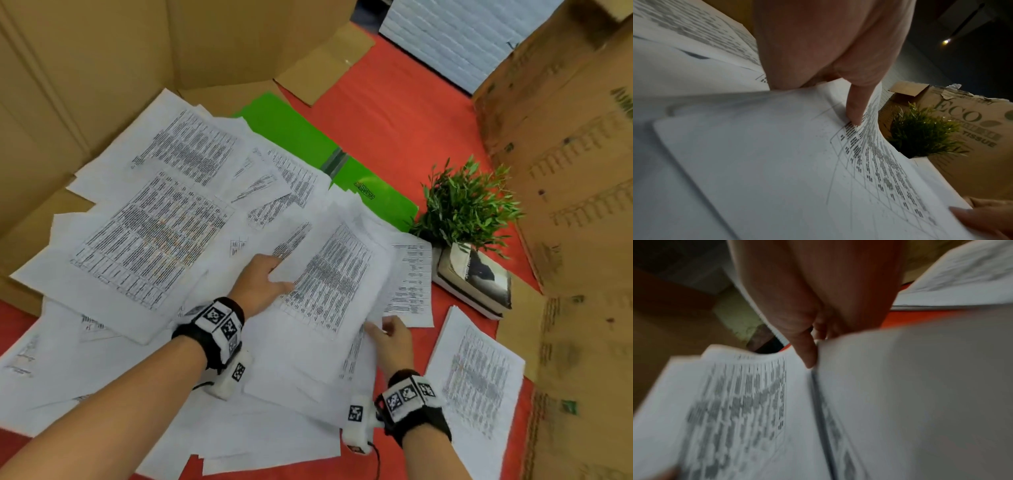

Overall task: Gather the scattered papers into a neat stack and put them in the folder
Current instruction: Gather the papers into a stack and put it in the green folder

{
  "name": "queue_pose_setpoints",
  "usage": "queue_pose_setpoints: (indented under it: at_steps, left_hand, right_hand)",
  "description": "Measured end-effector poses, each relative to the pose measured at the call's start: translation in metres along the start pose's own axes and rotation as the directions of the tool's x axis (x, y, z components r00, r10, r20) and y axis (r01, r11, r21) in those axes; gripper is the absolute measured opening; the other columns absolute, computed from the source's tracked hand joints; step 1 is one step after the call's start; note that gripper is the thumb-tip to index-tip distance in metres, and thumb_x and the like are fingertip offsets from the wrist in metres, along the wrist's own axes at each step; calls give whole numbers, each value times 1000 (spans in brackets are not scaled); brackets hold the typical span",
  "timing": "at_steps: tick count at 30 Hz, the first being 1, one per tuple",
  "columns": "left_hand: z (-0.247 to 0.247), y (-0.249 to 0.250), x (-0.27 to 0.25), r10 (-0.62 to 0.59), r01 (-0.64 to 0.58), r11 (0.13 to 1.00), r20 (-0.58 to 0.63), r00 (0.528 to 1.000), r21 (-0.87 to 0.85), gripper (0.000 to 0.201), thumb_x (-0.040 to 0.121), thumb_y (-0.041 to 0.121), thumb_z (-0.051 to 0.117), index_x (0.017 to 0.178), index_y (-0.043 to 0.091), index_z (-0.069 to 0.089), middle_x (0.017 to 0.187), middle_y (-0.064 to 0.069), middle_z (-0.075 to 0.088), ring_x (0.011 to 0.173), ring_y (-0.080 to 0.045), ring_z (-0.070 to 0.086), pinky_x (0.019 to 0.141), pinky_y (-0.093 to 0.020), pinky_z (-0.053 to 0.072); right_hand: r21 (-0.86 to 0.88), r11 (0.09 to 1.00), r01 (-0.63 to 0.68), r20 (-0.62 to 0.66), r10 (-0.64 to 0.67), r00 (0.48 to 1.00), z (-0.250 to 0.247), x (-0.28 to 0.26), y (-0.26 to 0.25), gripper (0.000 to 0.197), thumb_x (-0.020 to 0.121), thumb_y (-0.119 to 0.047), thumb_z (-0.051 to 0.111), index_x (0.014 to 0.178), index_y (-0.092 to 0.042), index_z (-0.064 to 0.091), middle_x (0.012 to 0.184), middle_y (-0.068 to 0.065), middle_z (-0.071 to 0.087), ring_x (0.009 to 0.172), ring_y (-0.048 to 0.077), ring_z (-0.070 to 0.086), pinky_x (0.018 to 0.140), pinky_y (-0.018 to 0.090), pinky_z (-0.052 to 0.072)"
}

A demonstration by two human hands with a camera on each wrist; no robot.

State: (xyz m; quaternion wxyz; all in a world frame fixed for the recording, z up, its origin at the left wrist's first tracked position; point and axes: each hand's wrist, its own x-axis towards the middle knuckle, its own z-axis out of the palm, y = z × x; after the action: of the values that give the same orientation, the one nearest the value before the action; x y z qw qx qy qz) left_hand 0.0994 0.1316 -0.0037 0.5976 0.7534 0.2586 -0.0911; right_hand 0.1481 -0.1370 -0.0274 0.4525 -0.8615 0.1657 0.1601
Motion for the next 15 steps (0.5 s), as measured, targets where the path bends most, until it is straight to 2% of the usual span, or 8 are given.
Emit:
queue_pose_setpoints:
  at_steps: [2, 4, 6, 8, 9, 11, 13, 15]
  left_hand:
    - [2, -1, -1, -10, 10, 1000, 21, 1000, 14, 37, 82, 12, 75, 116, 4, 63, 95, 5, 59, 98, -18, 59, 82, -22, 43]
    - [2, -5, 0, -33, 33, 999, 48, 998, -2, 44, 79, 13, 78, 119, 8, 60, 107, -2, 66, 103, -23, 63, 87, -29, 49]
    - [3, -10, 0, -77, 77, 997, 46, 996, 0, 51, 76, 11, 80, 119, 11, 53, 112, -4, 64, 103, -23, 62, 89, -33, 51]
    - [3, -16, -2, -111, 111, 994, 53, 992, 2, 55, 74, 6, 80, 119, 11, 47, 107, -2, 60, 100, -23, 62, 82, -29, 49]
    - [3, -18, -3, -110, 110, 994, 57, 992, 6, 57, 74, 4, 79, 121, 10, 47, 106, -1, 59, 101, -23, 61, 80, -28, 48]
    - [-3, -21, -7, -90, 91, 996, 57, 994, -22, 56, 77, 1, 76, 127, 9, 51, 110, -1, 61, 105, -23, 61, 83, -27, 47]
    - [-18, -24, -10, -84, 87, 991, 37, 996, -98, 53, 81, 0, 73, 129, 10, 54, 116, -3, 64, 108, -23, 61, 86, -28, 47]
    - [-39, -29, -11, -95, 90, 983, -23, 995, -161, 51, 83, 0, 70, 131, 11, 54, 121, -5, 64, 111, -24, 59, 90, -32, 47]
  right_hand:
    - [155, 986, -58, 63, 48, 997, -1, -7, 10, 12, 86, 1, 64, 84, -7, 56, 84, 14, 65, 77, 26, 60, 71, 40, 51]
    - [250, 963, -103, 97, 81, 992, -1, -16, 17, 17, 89, 10, 55, 100, -2, 59, 99, 18, 70, 88, 30, 66, 85, 46, 54]
    - [276, 947, -166, 157, 126, 980, 1, -23, 21, 28, 90, 14, 48, 106, -4, 62, 105, 16, 73, 94, 31, 69, 91, 46, 54]
    - [189, 962, -198, 232, 152, 961, 5, -26, 21, 25, 92, 7, 50, 106, -7, 66, 103, 10, 76, 96, 28, 71, 90, 43, 55]
    - [140, 971, -193, 230, 158, 960, 7, -26, 20, 21, 92, -3, 55, 108, -8, 68, 103, 7, 76, 96, 26, 71, 91, 43, 55]
    - [127, 966, -224, 75, 216, 974, 7, -14, 19, 28, 92, -21, 61, 115, -5, 67, 96, 5, 71, 87, 22, 66, 83, 38, 55]
    - [301, 908, -290, -90, 330, 940, 0, 2, 14, 30, 93, -20, 64, 115, 1, 64, 91, 10, 66, 79, 23, 62, 70, 34, 53]
    - [500, 799, -335, -76, 425, 902, -9, 15, 5, 29, 92, -18, 67, 114, -2, 61, 102, 14, 65, 91, 27, 63, 77, 37, 55]
